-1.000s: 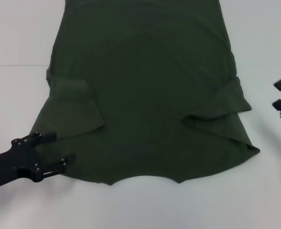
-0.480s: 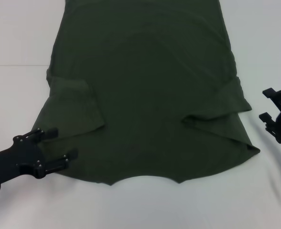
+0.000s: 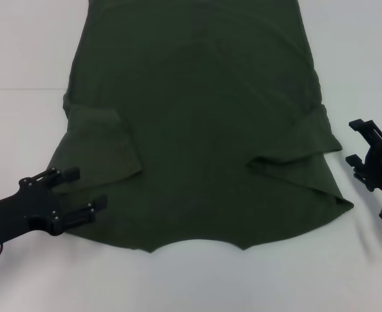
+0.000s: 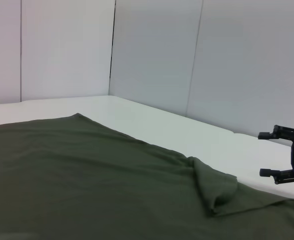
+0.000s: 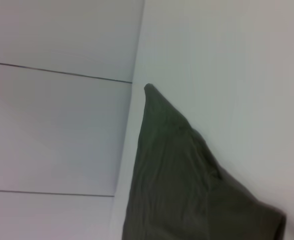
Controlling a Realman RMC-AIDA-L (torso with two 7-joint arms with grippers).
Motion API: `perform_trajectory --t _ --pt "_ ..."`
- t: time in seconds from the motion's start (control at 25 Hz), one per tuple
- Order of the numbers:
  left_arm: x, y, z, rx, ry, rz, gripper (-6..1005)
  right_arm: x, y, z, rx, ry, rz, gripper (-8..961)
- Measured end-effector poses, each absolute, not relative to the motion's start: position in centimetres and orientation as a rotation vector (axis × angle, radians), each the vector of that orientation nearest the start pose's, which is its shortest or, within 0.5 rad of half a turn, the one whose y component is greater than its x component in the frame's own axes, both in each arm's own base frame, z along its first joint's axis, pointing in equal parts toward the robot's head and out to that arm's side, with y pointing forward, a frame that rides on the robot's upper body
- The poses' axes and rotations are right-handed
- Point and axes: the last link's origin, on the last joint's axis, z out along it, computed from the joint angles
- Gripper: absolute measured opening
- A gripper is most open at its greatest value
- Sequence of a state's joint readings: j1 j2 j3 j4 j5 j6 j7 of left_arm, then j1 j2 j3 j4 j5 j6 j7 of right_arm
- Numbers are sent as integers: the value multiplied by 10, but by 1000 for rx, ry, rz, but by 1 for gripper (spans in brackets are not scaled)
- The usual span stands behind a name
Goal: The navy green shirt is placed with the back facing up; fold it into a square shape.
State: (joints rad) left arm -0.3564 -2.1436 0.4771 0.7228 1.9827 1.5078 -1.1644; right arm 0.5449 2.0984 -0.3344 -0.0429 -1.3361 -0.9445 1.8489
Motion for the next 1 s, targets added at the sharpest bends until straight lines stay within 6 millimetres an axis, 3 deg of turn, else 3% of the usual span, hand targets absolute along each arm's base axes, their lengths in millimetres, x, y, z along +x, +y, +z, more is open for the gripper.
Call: perform_trajectory --t 1.0 --pt "-319 294 18 -2406 -595 -670 862 330 389 -44 -989 1987 1215 932"
